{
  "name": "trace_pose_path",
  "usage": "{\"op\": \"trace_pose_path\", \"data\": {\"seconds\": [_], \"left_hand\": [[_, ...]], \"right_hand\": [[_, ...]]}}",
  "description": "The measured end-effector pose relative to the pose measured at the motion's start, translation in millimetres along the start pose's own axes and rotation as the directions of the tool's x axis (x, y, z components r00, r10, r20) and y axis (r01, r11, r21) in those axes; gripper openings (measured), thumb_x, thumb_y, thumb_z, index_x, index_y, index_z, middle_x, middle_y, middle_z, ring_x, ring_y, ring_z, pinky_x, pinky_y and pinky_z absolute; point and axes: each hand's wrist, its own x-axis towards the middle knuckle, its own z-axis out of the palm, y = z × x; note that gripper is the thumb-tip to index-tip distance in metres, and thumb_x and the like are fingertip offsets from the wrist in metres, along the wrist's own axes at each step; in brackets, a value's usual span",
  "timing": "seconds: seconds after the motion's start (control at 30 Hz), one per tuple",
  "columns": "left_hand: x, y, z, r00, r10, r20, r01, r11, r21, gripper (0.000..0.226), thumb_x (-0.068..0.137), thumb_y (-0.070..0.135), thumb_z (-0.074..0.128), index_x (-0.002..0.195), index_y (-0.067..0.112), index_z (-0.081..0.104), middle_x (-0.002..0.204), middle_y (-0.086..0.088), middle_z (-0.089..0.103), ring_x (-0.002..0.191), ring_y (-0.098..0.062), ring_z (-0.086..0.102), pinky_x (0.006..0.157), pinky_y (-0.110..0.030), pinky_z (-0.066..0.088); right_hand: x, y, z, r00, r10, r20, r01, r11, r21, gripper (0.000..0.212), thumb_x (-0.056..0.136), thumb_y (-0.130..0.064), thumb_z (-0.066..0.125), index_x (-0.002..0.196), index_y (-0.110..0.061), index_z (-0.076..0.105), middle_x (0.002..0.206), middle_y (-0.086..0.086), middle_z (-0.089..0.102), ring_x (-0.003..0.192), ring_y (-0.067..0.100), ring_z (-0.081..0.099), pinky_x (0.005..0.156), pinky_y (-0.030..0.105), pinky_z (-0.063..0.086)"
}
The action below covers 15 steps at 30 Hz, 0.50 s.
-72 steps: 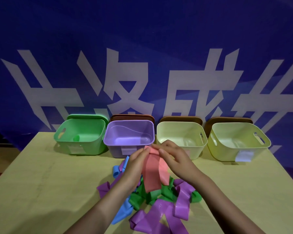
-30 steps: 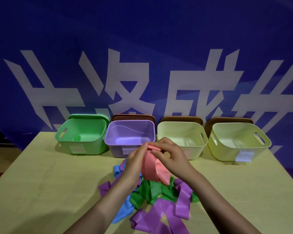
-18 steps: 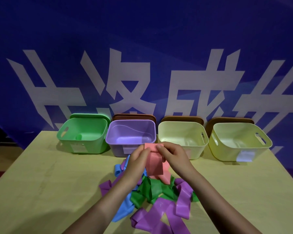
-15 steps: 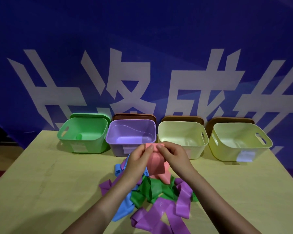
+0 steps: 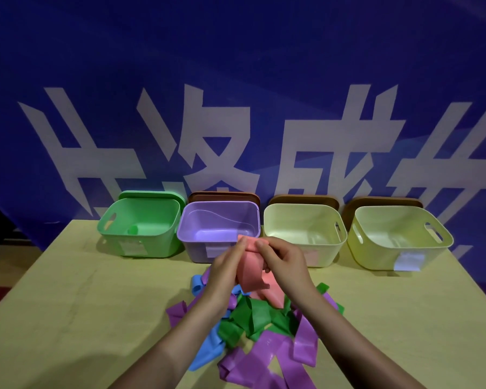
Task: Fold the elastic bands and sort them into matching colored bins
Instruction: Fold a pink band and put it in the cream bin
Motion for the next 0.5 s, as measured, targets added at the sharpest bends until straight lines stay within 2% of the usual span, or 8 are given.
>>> {"op": "trace_pose_path", "data": {"seconds": [0.07,0.1,0.17,0.27,0.33,0.43,0.5], "left_hand": [[-0.3,-3.5,-0.2,0.997,-0.083,-0.002,0.083,0.995,0.046,0.051,0.081,0.062,0.061,0.093,0.014,0.074,0.093,-0.022,0.072,0.092,-0.040,0.068,0.081,-0.053,0.056],[-2.1,-4.9,0.1,0.996,-0.091,-0.012,0.091,0.994,0.060,0.054,0.079,0.065,0.061,0.093,0.015,0.074,0.093,-0.023,0.072,0.093,-0.042,0.068,0.085,-0.055,0.054],[-2.8,-7.3,0.5,0.996,-0.069,-0.048,0.070,0.997,0.041,0.049,0.082,0.060,0.061,0.092,0.014,0.074,0.089,-0.021,0.072,0.093,-0.044,0.067,0.084,-0.054,0.052],[-3.3,-7.4,-1.0,0.998,-0.024,-0.062,0.025,1.000,0.017,0.046,0.078,0.059,0.063,0.092,0.017,0.074,0.088,-0.019,0.073,0.090,-0.046,0.066,0.079,-0.061,0.049],[-4.2,-5.2,-1.7,0.999,-0.001,-0.053,0.002,1.000,0.031,0.046,0.075,0.060,0.063,0.093,0.019,0.074,0.089,-0.022,0.072,0.082,-0.045,0.065,0.074,-0.057,0.050],[-5.0,-3.1,-1.6,0.999,0.013,-0.040,-0.013,1.000,0.008,0.032,0.093,0.039,0.058,0.099,0.011,0.072,0.091,-0.019,0.073,0.087,-0.034,0.070,0.078,-0.043,0.055],[-4.0,-5.9,-1.6,0.999,0.032,-0.034,-0.031,0.999,0.018,0.027,0.096,0.032,0.054,0.095,0.013,0.073,0.089,-0.012,0.074,0.086,-0.025,0.071,0.076,-0.034,0.056]], "right_hand": [[0.7,-1.0,1.1,0.999,0.030,-0.017,-0.029,0.999,0.046,0.019,0.094,-0.011,0.057,0.085,-0.014,0.073,0.057,-0.005,0.058,0.054,0.005,0.049,0.058,0.023,0.041],[0.7,-1.3,1.2,0.999,0.034,-0.016,-0.033,0.998,0.053,0.020,0.094,-0.011,0.057,0.084,-0.016,0.073,0.055,-0.005,0.056,0.053,0.005,0.049,0.057,0.022,0.041],[-0.2,-2.8,1.5,0.999,0.037,0.020,-0.038,0.997,0.061,0.022,0.094,-0.011,0.057,0.081,-0.019,0.073,0.053,-0.006,0.055,0.053,0.006,0.048,0.056,0.020,0.041],[-1.7,-5.4,1.4,0.993,0.054,0.109,-0.063,0.994,0.085,0.022,0.094,-0.010,0.059,0.080,-0.020,0.072,0.051,-0.008,0.055,0.051,0.006,0.048,0.055,0.018,0.041],[-1.3,-6.7,0.4,0.989,0.065,0.134,-0.078,0.993,0.094,0.018,0.092,-0.011,0.062,0.080,-0.019,0.072,0.052,-0.008,0.056,0.051,0.006,0.049,0.055,0.018,0.041],[-1.2,-5.2,0.3,0.990,0.065,0.128,-0.078,0.992,0.096,0.018,0.090,-0.010,0.064,0.078,-0.020,0.073,0.052,-0.009,0.057,0.051,0.005,0.049,0.054,0.017,0.041],[-1.2,-2.6,1.7,0.993,0.074,0.091,-0.081,0.993,0.087,0.018,0.091,-0.009,0.063,0.078,-0.019,0.073,0.051,-0.010,0.057,0.050,0.004,0.048,0.054,0.016,0.040]]}}
